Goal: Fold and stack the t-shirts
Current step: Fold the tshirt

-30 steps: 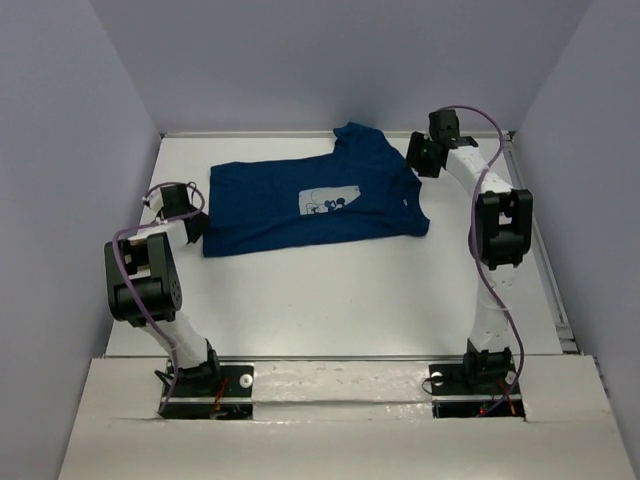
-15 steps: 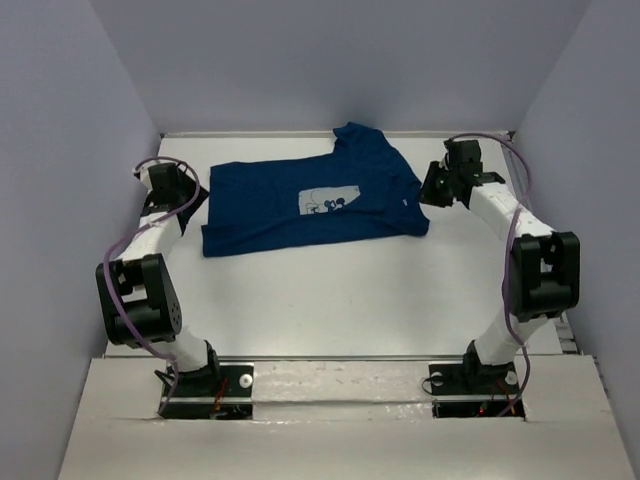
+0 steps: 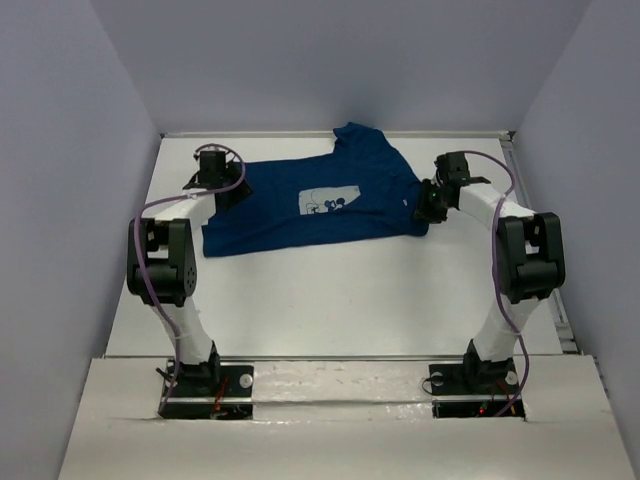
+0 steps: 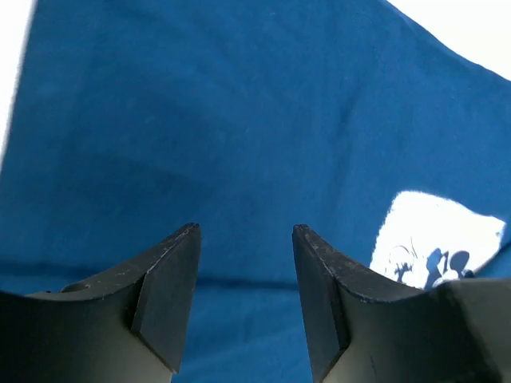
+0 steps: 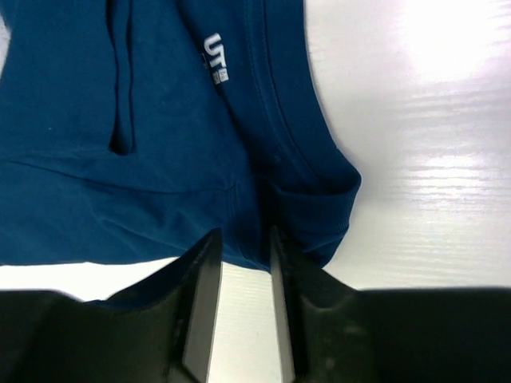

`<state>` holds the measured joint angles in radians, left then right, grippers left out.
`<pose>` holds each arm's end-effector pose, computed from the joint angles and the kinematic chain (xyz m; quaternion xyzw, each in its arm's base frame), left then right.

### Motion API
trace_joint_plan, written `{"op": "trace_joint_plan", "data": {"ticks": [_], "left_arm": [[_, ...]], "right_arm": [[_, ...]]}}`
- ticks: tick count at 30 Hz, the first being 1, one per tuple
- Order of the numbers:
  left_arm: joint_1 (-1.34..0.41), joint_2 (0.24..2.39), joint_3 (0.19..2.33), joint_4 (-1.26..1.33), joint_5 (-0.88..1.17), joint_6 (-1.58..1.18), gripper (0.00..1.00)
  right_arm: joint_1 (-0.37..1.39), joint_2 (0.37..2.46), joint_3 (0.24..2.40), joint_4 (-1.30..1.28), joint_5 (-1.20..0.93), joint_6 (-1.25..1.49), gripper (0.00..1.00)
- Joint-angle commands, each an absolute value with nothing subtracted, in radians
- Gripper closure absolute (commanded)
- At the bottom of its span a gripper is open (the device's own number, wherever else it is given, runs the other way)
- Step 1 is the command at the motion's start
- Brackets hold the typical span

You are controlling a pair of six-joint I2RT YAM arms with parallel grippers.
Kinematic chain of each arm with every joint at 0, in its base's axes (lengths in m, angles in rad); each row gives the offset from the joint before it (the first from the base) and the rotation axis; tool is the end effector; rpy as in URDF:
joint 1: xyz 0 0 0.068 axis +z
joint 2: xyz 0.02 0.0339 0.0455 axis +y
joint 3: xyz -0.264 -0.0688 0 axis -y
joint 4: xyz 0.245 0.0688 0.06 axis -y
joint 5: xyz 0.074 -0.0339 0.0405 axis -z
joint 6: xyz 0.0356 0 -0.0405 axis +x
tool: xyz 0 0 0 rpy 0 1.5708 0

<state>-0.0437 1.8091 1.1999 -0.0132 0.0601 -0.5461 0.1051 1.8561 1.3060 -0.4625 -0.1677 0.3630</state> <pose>0.4061 -0.0199 0.2152 -0.2078 0.8648 -0.1582 0.4289 0.3895 0.0471 0.1974 0.1003 0.9529 0.1420 0.2484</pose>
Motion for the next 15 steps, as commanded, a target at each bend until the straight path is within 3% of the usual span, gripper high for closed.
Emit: {"op": "trace_joint_plan", "data": {"ticks": [1, 8, 11, 12, 15], "left_arm": [[-0.043, 1.890, 1.308, -0.055, 0.071, -0.517, 0.50], [-0.043, 1.976, 1.321, -0.074, 0.052, -0.502, 0.51], [-0.043, 2.000, 1.328, -0.084, 0.043, -0.502, 0.51], [-0.043, 2.005, 1.330, -0.090, 0.038, -0.503, 0.51], [-0.034, 2.014, 1.330, -0.092, 0.023, -0.500, 0.51]], "right_arm": [[0.104, 1.818, 1.252, -0.424, -0.156, 0.367, 0.68], [0.104, 1.847, 1.267, -0.417, -0.163, 0.380, 0.70], [0.104, 1.838, 1.266, -0.417, -0.152, 0.388, 0.83], [0.104, 1.832, 1.259, -0.414, -0.131, 0.394, 0.93], [0.104, 1.809, 1.241, -0.403, -0.094, 0.400, 1.00]]}}
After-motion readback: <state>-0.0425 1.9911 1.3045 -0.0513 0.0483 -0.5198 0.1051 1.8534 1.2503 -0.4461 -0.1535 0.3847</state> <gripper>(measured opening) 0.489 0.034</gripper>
